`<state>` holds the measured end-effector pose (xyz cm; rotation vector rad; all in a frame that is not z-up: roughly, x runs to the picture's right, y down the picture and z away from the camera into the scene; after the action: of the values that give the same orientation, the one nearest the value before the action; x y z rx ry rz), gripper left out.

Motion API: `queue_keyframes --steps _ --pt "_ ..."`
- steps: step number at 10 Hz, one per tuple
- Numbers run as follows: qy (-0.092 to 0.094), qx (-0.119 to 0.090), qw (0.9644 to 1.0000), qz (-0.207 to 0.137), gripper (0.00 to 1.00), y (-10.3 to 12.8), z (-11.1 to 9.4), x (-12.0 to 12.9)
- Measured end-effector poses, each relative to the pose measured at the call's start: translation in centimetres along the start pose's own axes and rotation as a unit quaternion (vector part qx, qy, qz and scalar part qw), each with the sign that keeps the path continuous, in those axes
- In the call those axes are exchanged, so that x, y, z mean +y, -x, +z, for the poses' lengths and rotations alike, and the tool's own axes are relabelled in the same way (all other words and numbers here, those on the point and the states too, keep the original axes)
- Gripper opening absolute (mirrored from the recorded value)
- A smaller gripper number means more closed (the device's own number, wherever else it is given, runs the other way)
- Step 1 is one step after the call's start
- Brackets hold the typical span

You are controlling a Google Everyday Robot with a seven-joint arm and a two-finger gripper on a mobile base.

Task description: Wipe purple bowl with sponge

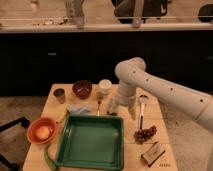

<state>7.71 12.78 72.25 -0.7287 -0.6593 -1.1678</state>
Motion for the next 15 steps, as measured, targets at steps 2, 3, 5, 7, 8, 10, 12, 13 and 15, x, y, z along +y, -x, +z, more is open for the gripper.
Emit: queue_keyframes --steps 2,3,5,7,8,10,12,13,15 --pt "-0.006 -0.003 0.9982 -0.06 0.8 -1.0 1.1 -2.1" --pt "-0.013 0.009 0.9966 -0.081 0.8 -1.9 2.1 -3.0" --pt "-0.025 0.029 0.9942 -0.101 0.8 -3.1 3.4 -3.2" --pt "-0.039 0.039 0.9926 -0.108 0.8 -4.3 4.6 -4.4" --pt "-0.039 0.04 0.9926 -0.108 0.8 -4.6 4.9 -4.6" --pt "-0.039 0.041 0.9925 -0.109 0.8 -4.6 4.9 -4.8" --pt "-0.039 0.041 0.9926 -0.108 0.8 -4.7 4.9 -4.7" --pt "-0.039 0.041 0.9926 -0.108 0.8 -4.6 4.9 -4.8" --pt "-0.034 0.043 0.9933 -0.102 0.8 -4.6 5.1 -4.5"
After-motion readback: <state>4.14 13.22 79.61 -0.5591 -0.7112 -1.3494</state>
